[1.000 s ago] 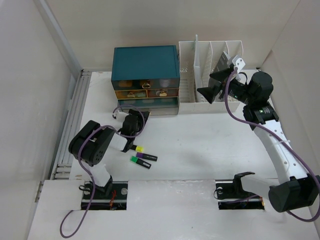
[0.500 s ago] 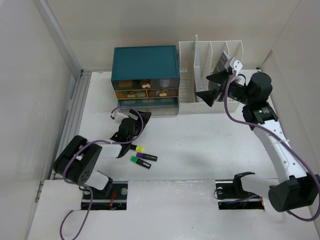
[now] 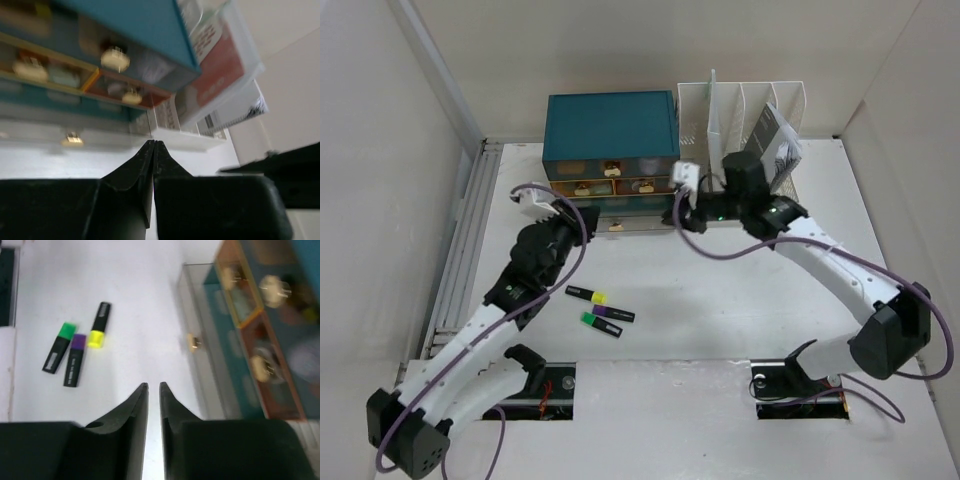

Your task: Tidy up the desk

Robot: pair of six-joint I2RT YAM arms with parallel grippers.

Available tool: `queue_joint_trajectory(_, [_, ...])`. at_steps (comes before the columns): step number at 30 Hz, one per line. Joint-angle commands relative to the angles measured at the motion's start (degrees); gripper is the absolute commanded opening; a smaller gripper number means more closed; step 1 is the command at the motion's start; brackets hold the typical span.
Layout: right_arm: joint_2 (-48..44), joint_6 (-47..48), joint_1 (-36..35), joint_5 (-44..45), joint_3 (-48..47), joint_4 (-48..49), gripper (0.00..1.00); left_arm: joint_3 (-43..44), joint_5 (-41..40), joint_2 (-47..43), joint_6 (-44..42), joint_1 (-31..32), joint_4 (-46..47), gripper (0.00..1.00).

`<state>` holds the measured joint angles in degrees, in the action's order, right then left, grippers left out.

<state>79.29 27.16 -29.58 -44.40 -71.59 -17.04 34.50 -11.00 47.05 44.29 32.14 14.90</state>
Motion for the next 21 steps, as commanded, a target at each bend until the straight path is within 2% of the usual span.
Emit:
queue_joint_trajectory(1, [0.78,10.10,-8.71,13.27,-0.04,-3.35,0.21,8.37,-7.62,-5.11,-19.39,0.03,-13.74,0.00])
queue_joint_trajectory(2, [2.26,11.59,-10.48,14.86,0.83,-2.66,0.32,10.04,-8.50,-5.73,-22.38,0.03,-14.45,0.10])
queue_joint_trajectory(5, [5.78,12.48,-15.58,17.50,0.14,-3.35,0.44,11.29,-11.23,-7.66,-31.09,0.03,-17.79,0.21])
queue_joint_trajectory(6, [8.58,12.48,-16.55,17.51,0.14,-3.35,0.55,11.29,-13.67,-8.19,-33.02,0.03,-18.40,0.26])
queue_joint_trajectory(7, [11.56,13.00,-18.30,18.03,-0.47,-4.48,0.59,10.42,-16.39,-9.59,-35.31,0.03,-18.93,0.29])
queue_joint_trajectory(10, [16.06,13.01,-21.03,18.56,-1.62,-5.10,0.62,7.26,-18.87,-13.37,-35.51,0.03,-17.45,0.48])
queue_joint_trajectory(11, [17.47,13.01,-22.78,18.56,-1.62,-5.11,0.62,6.29,-18.88,-16.78,-35.50,0.03,-16.40,0.69])
queue_joint_trajectory(12, [18.79,13.01,-23.58,19.43,-2.14,-5.11,0.62,5.67,-18.88,-18.47,-36.20,0.03,-16.39,0.76])
queue_joint_trajectory(14, [22.30,13.01,-25.34,20.83,-3.37,-5.11,0.62,4.97,-23.95,-21.63,-35.42,0.03,-16.39,0.85])
queue_joint_trajectory(15, [23.19,13.01,-25.87,21.46,-3.99,-4.41,0.64,3.83,-26.15,-24.95,-34.81,0.03,-15.61,0.94])
queue_joint_trajectory(18, [26.18,10.99,-27.10,22.77,-4.52,-3.79,0.64,2.50,-29.69,-31.02,-34.80,0.03,-13.84,0.97])
queue_joint_trajectory(21, [27.76,9.84,-28.42,23.57,-5.05,-3.79,0.64,1.01,-30.91,-32.81,-34.80,0.03,-12.35,0.97])
